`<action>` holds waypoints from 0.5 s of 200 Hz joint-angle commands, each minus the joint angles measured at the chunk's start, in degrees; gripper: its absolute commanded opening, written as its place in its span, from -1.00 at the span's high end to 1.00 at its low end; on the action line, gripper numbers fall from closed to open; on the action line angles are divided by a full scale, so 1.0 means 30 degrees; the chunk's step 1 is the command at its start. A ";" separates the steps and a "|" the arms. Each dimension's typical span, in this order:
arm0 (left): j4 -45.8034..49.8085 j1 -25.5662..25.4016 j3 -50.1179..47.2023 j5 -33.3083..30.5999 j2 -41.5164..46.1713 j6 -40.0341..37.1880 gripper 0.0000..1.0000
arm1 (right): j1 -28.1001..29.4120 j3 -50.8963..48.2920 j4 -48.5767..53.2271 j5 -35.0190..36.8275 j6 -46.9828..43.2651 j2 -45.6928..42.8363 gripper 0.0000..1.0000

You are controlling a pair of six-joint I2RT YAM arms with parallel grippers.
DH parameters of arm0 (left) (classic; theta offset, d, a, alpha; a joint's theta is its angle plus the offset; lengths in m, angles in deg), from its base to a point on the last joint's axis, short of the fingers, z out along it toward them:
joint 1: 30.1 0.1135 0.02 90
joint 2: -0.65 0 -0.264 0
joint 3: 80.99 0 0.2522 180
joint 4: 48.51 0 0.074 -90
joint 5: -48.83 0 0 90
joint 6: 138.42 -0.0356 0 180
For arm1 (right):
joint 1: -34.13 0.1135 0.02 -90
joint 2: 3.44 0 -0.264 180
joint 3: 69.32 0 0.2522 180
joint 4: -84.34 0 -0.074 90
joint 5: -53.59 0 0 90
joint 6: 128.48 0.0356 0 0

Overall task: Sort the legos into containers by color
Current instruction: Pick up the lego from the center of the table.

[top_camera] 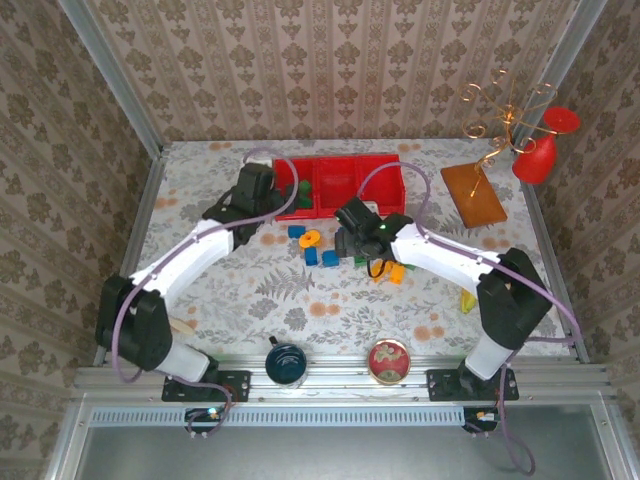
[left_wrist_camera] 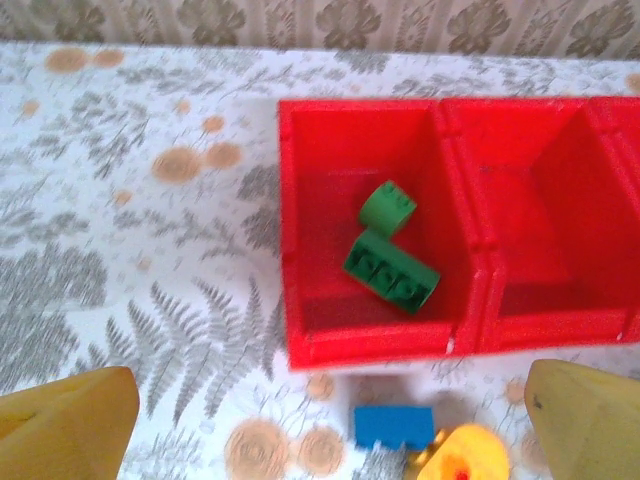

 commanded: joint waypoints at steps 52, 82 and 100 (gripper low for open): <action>-0.1081 0.1133 -0.5736 -0.0804 0.4880 0.2688 -1.00 | 0.0712 0.2364 0.0706 -0.2508 -0.0583 0.3252 -0.39; -0.1140 0.1810 -0.6521 -0.0683 0.5509 0.3010 -1.00 | 0.0890 0.3197 0.0836 -0.3050 -0.0735 0.4479 -0.38; -0.1111 0.1985 -0.6621 -0.0659 0.5676 0.3062 -1.00 | 0.0905 0.3641 0.0967 -0.3154 -0.0788 0.5139 -0.38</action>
